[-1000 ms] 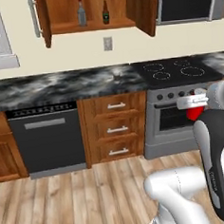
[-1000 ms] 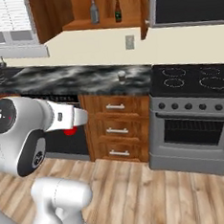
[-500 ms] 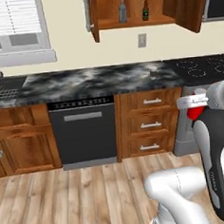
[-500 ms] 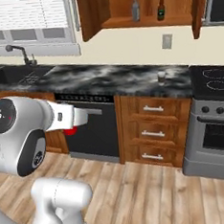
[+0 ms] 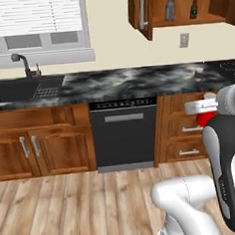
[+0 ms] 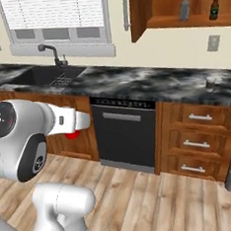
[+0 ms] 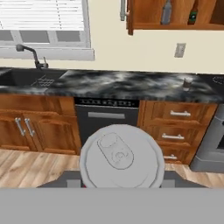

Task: Sort all alcoholic drinks to one cabinet, and non-alcoholic drinks to the other.

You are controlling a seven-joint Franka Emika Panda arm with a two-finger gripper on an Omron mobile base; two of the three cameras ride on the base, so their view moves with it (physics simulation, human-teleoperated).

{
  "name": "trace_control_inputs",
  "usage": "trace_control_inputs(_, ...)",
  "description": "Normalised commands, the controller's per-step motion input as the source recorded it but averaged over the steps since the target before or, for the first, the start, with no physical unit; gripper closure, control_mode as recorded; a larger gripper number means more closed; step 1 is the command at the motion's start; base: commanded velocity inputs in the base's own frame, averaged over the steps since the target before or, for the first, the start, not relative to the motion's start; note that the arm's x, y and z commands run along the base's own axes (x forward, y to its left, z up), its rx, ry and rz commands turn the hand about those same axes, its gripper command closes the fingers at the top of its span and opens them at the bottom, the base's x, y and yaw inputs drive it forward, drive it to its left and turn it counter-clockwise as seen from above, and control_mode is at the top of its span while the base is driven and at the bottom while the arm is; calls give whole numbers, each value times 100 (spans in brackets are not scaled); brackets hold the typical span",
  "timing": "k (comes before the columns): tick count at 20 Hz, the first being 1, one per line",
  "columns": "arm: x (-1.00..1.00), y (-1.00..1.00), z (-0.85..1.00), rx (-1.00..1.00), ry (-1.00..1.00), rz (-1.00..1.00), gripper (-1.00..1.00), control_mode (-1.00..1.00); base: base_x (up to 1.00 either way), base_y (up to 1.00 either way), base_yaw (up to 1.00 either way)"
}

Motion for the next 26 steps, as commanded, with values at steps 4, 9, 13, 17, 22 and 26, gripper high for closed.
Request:
trace_control_inputs(4,0,0,0,0,0,0,100,100,49,67,13)
trace_control_inputs(9,0,0,0,0,0,0,100,100,54,65,12)
trace_control_inputs(13,0,0,0,0,0,0,100,100,55,64,11)
trace_control_inputs(17,0,0,0,0,0,0,100,100,57,64,10)
trace_control_inputs(22,0,0,0,0,0,0,100,100,58,63,10)
trace_control_inputs(26,0,0,0,0,0,0,100,100,57,64,10)
